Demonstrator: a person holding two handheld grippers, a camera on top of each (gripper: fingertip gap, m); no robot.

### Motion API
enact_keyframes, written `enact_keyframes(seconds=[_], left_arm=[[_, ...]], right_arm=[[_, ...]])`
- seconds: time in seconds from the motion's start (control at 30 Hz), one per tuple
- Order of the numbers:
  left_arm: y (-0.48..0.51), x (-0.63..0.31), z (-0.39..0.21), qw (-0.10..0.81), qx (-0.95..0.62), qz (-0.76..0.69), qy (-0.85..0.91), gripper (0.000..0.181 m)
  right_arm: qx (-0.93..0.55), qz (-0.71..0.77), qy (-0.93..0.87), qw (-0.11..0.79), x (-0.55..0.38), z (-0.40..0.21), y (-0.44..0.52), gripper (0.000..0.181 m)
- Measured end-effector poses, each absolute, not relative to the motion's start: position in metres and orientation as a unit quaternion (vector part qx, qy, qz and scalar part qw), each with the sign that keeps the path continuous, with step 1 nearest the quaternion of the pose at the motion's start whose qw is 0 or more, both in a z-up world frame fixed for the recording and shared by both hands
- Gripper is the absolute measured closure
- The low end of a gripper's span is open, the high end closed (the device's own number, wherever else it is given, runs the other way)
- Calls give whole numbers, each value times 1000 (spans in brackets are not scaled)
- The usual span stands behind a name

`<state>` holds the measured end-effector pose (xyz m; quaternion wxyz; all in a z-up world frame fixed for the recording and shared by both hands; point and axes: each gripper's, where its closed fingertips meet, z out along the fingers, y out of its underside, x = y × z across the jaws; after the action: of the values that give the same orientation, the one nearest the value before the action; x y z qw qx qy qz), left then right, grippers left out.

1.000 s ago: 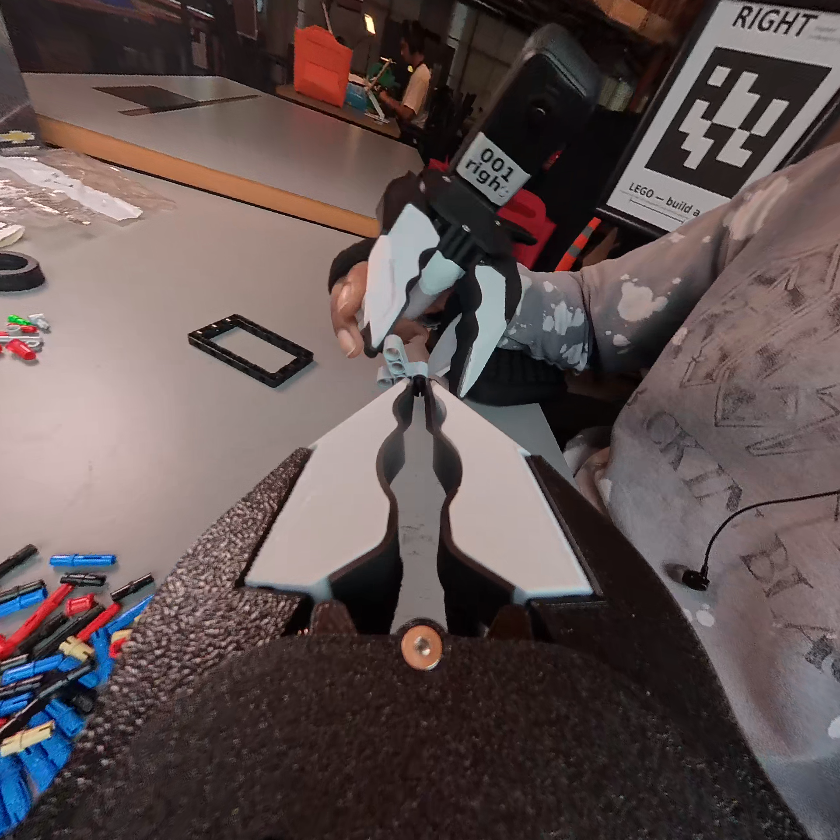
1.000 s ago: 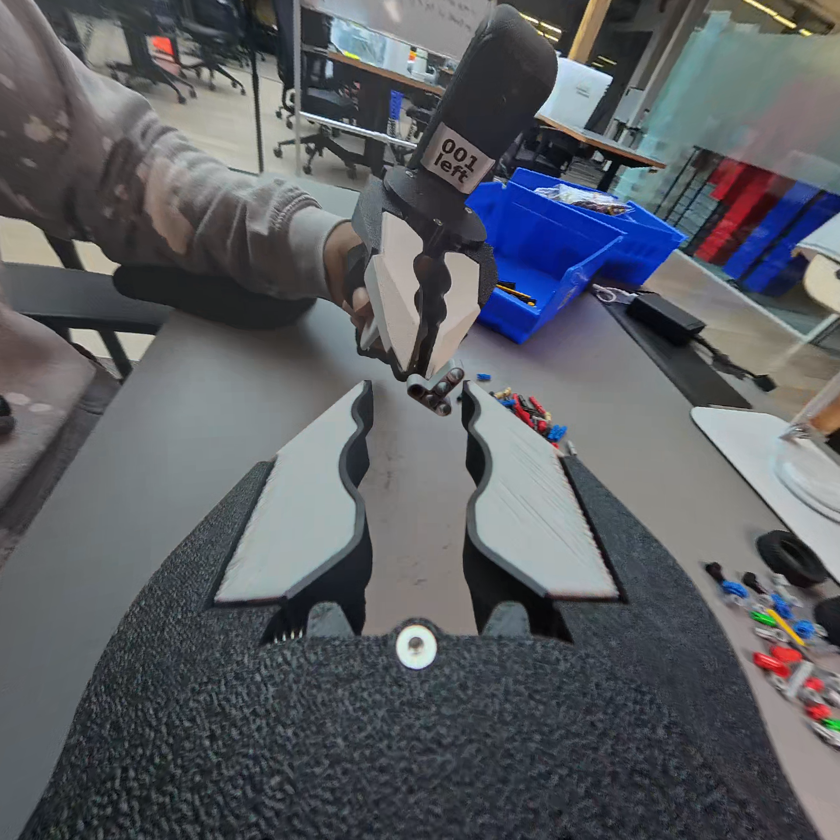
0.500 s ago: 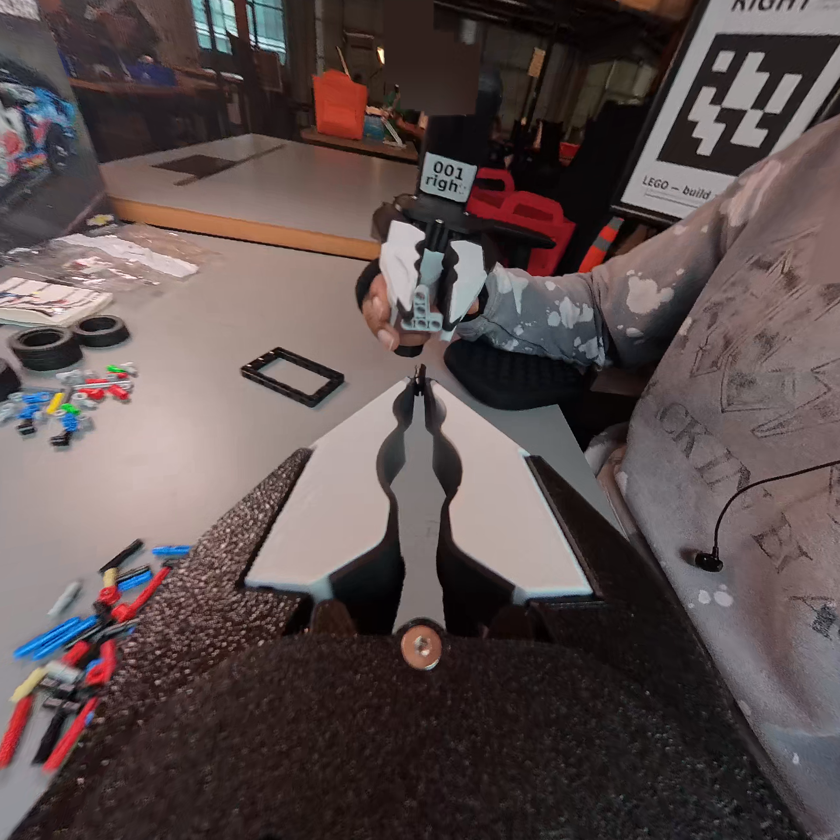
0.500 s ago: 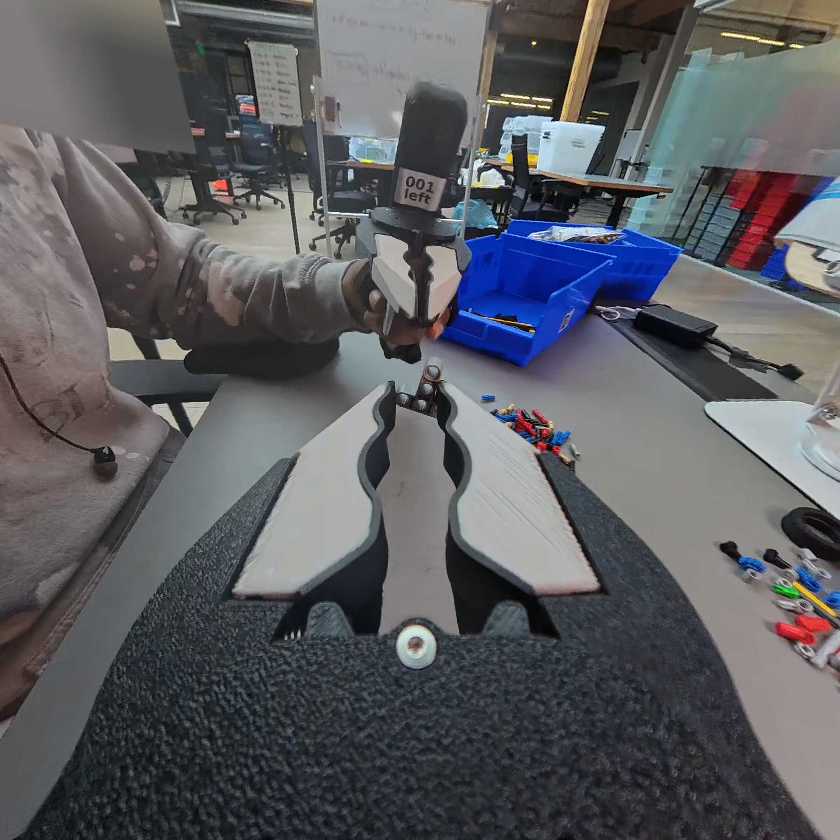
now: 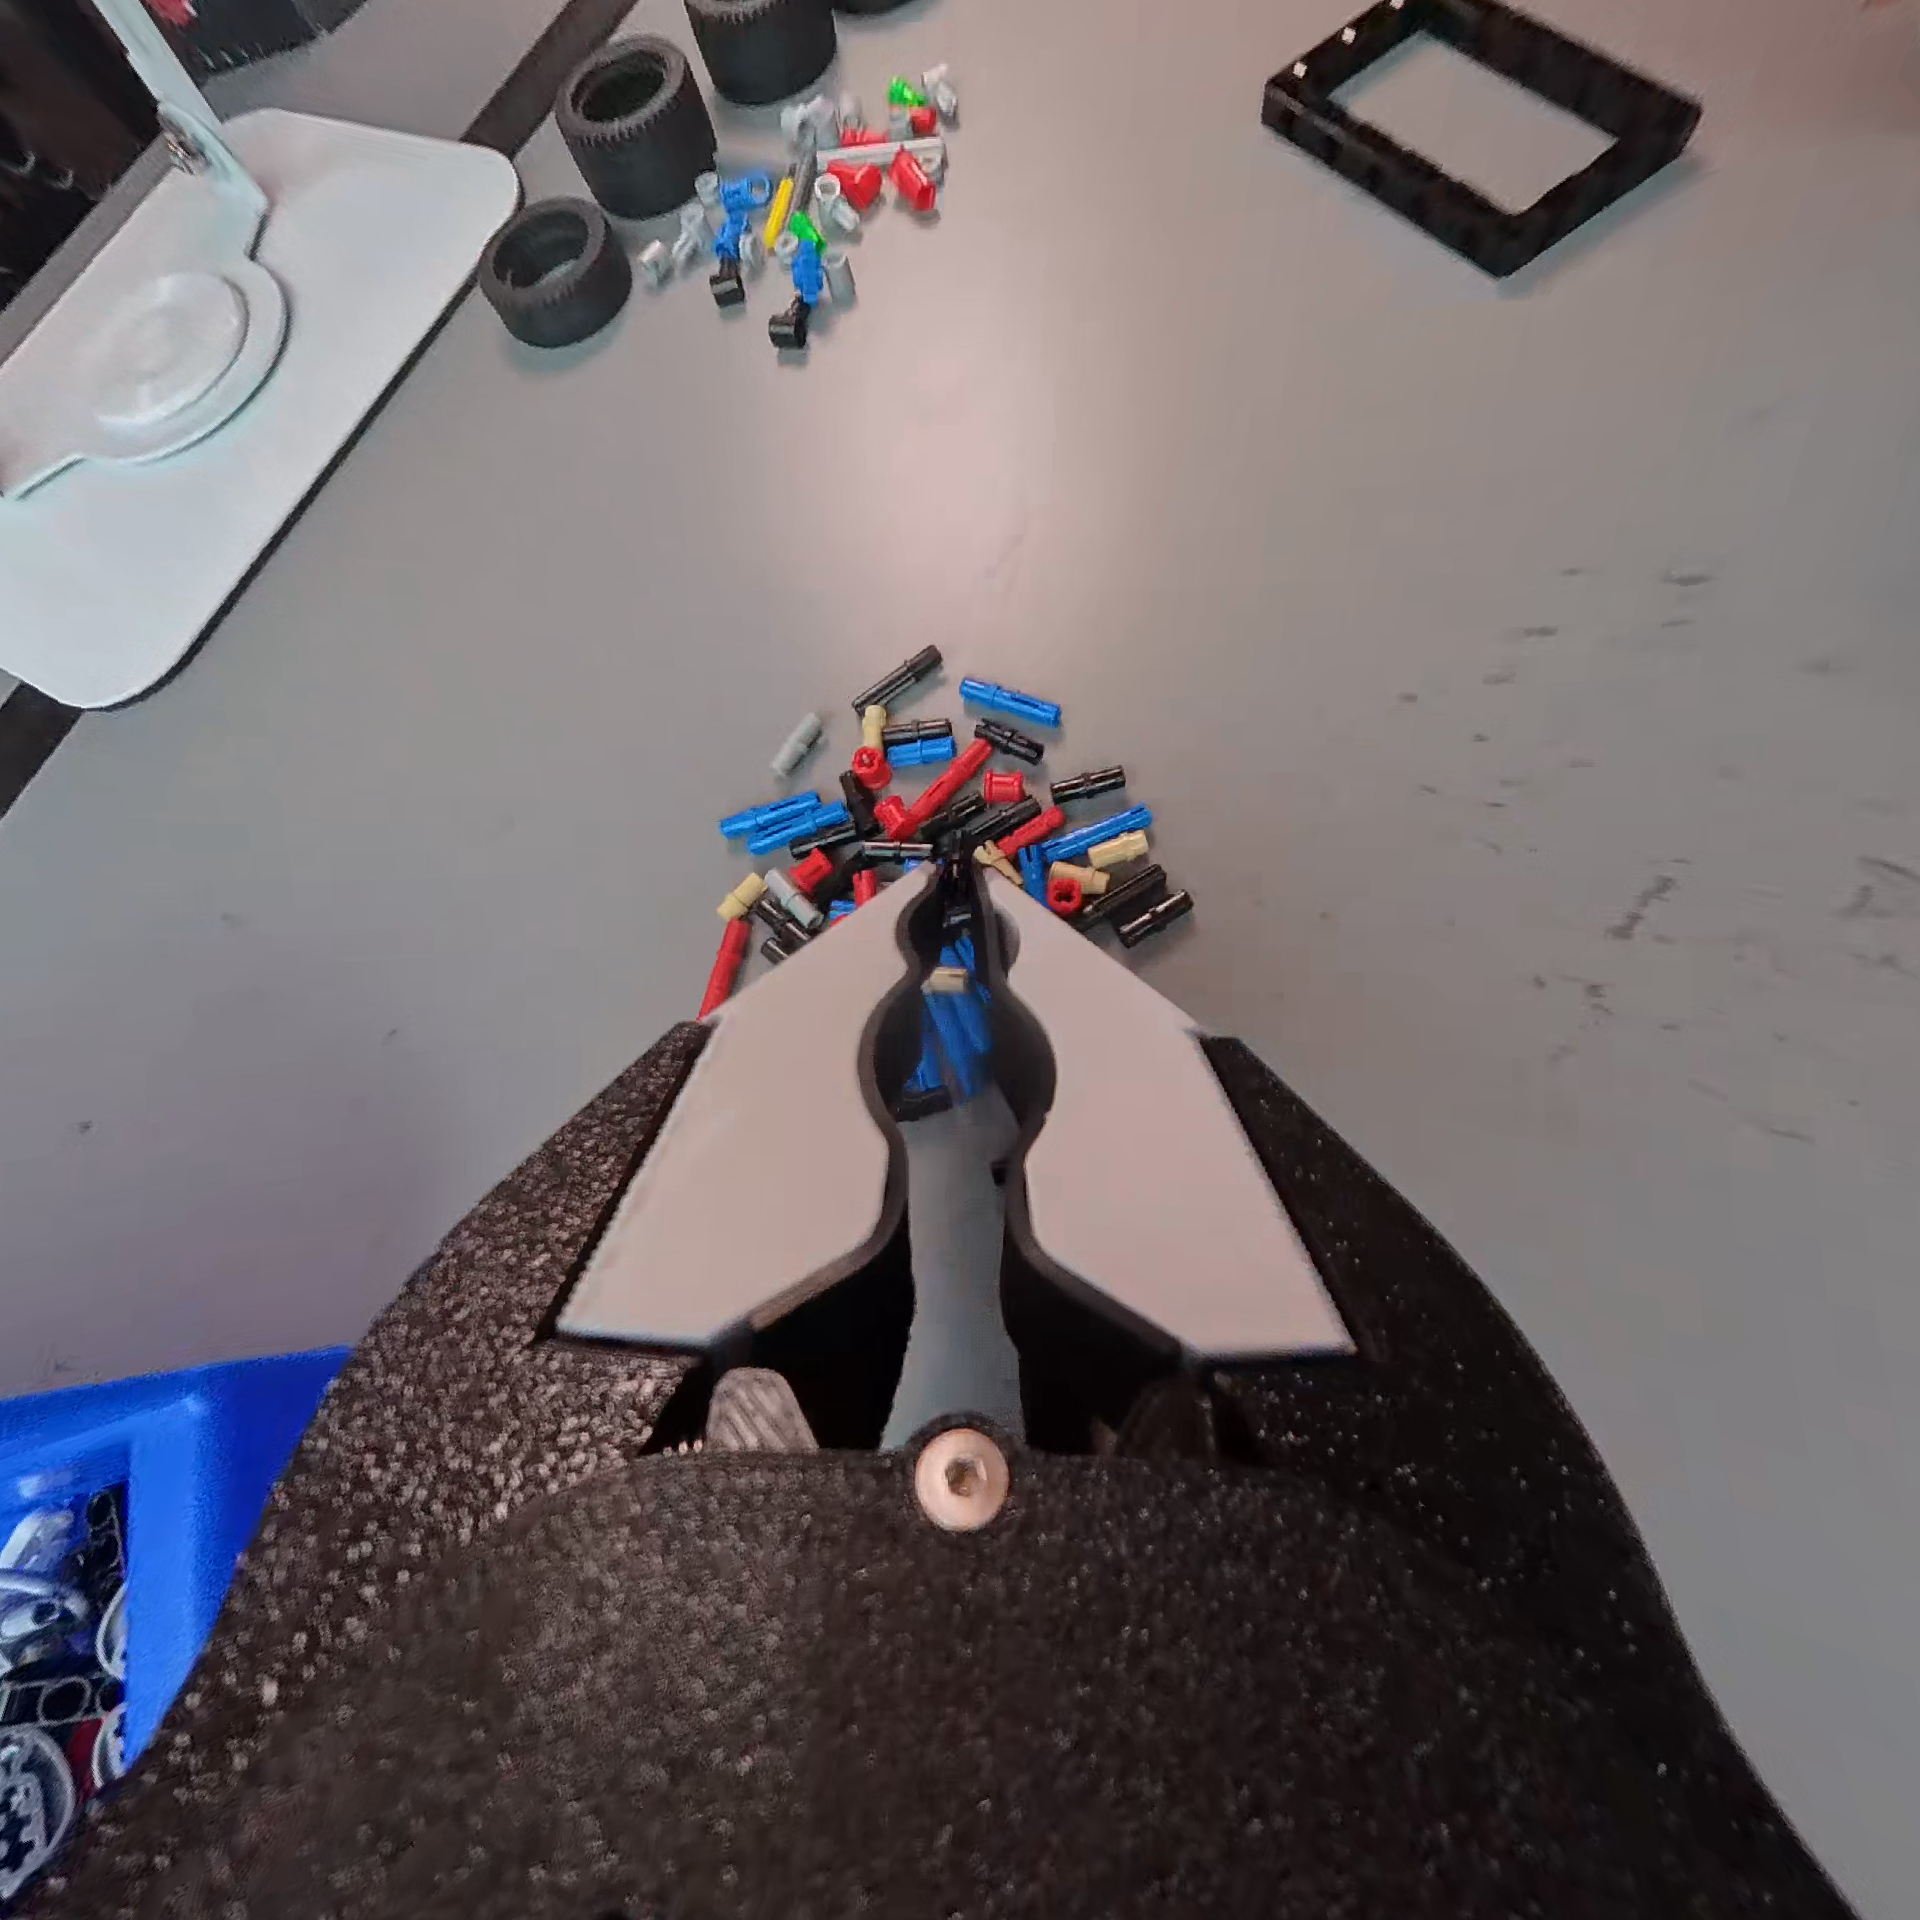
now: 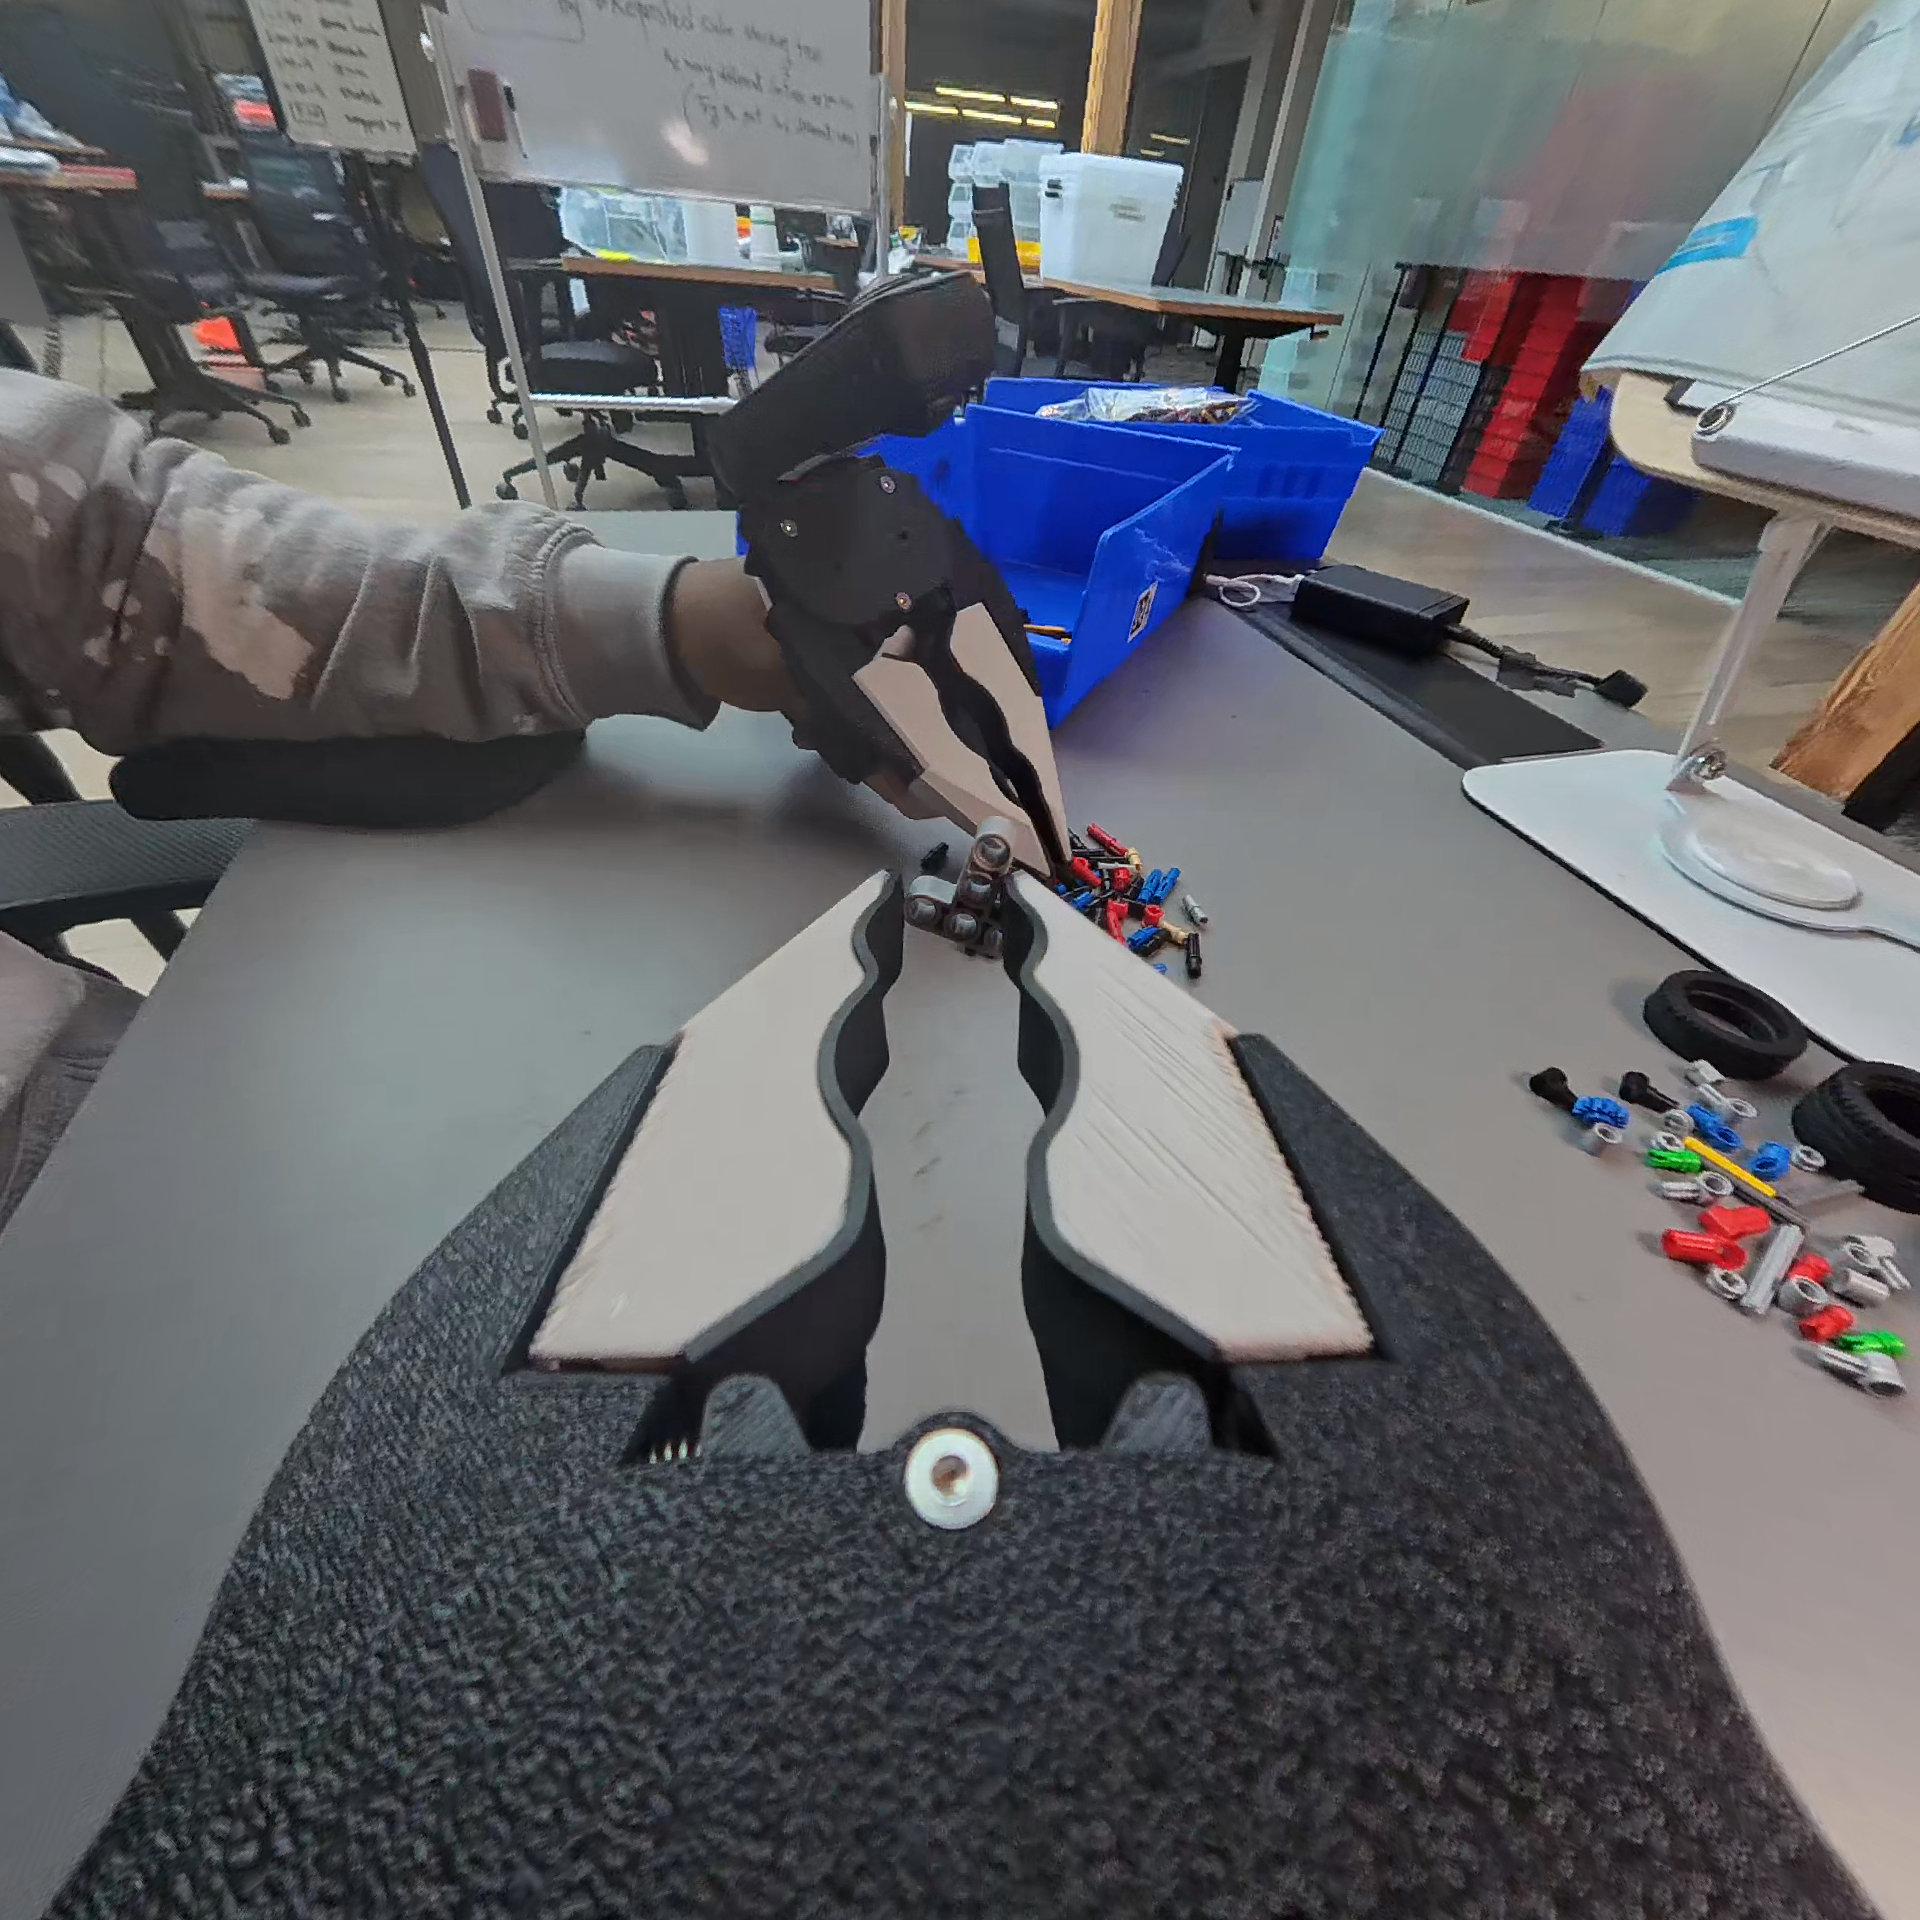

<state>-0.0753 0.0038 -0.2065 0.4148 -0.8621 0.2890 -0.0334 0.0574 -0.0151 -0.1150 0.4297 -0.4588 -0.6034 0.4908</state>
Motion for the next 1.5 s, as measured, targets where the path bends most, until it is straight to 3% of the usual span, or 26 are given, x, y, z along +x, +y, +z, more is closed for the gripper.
enact_keyframes(seconds=[0.03,0.2,0.3,0.47,0.67,0.9,1.03,1.13,1.2,1.3,1.4,1.5], left_arm=[[7,-76,-211,410,-864,-27,291,177],[10,-64,-194,445,-849,-66,276,157],[-5,-27,-163,479,-811,-223,253,156],[-33,30,-122,455,-726,-473,207,153],[-32,45,-129,459,-741,-437,221,160],[-27,39,-131,466,-748,-427,201,171],[-26,37,-130,491,-753,-376,226,172],[-25,27,-112,523,-746,-330,247,173],[-19,-9,-86,569,-747,-250,236,173],[-15,-103,-51,618,-765,-68,170,174],[-29,-207,-56,560,-812,139,88,173],[-46,-262,-84,463,-855,230,27,172]], right_arm=[[-459,488,-607,427,56,-118,-17,163],[-456,463,-620,440,54,-125,-18,163],[-445,434,-630,466,52,-125,-18,163],[-393,328,-672,535,41,-128,-27,163],[-364,187,-708,575,29,-142,-26,163],[-357,147,-708,591,26,-141,-25,163],[-359,142,-701,600,25,-139,-25,162],[-399,221,-665,591,25,-124,-24,141],[-444,224,-646,579,36,-118,0,127],[-504,269,-576,584,63,-97,40,131],[-584,259,-519,569,93,-97,91,134],[-631,214,-491,561,117,-112,128,137]])
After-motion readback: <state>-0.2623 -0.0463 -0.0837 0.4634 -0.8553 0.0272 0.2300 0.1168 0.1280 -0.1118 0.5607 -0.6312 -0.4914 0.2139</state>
